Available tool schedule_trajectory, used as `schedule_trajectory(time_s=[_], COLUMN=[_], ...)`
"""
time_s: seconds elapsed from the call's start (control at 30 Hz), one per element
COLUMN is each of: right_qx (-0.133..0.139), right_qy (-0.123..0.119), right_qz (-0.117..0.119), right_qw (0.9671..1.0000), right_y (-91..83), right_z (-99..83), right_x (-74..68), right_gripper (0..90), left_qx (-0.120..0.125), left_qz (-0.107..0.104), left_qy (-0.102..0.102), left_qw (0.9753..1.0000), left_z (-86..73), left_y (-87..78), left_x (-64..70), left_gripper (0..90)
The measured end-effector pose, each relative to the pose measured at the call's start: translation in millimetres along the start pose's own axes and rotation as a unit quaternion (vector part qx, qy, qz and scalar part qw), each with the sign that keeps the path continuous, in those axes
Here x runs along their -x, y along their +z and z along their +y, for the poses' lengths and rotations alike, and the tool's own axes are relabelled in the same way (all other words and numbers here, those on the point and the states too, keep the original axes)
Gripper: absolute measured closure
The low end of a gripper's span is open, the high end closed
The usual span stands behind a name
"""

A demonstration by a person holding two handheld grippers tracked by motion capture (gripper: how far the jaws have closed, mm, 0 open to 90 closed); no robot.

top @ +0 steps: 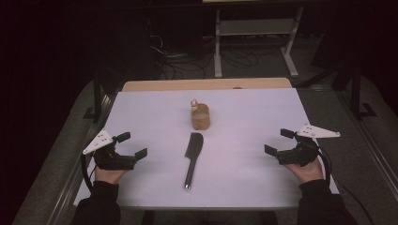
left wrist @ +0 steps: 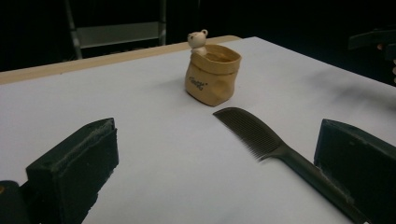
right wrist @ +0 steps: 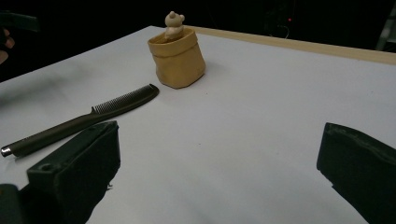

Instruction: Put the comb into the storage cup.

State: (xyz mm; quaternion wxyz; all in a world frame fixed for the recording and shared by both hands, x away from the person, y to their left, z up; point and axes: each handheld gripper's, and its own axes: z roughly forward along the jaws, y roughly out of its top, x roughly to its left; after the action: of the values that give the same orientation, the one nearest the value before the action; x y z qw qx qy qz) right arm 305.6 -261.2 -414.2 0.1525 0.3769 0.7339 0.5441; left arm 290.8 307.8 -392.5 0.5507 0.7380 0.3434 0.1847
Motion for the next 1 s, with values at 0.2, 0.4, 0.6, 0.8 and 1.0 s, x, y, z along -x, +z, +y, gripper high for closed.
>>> schedule_trajectory(time_s=[0.2, 0.4, 0.6, 0.8, 1.0], right_qx=[-0.002, -0.001, -0.001, -0.002, -0.003], right_qy=[0.0, 0.0, 0.0, 0.0, 0.001], right_qz=[0.001, 0.001, 0.001, 0.002, 0.003], right_qw=[1.0, 1.0, 1.0, 1.0, 1.0], right_y=[0.6, 0.6, 0.3, 0.4, 0.7], right_z=[0.0, 0.0, 0.0, 0.0, -0.1], right_x=[-0.4, -0.2, -0.2, 0.0, -0.2], right_gripper=[0.0, 0.0, 0.0, 0.0, 0.0], left_qx=[-0.004, -0.008, -0.014, -0.021, -0.034], left_qz=[-0.012, -0.027, -0.043, -0.061, -0.081], left_qy=[0.011, 0.022, 0.027, 0.038, 0.05], left_qw=[0.9999, 0.9994, 0.9986, 0.9972, 0.9949], left_z=[5.0, 10.1, 14.2, 18.2, 20.6], left_y=[4.4, 9.9, 15.9, 22.9, 30.6], left_x=[9.2, 18.9, 28.7, 40.8, 53.4], left_gripper=[0.0, 0.0, 0.0, 0.0, 0.0])
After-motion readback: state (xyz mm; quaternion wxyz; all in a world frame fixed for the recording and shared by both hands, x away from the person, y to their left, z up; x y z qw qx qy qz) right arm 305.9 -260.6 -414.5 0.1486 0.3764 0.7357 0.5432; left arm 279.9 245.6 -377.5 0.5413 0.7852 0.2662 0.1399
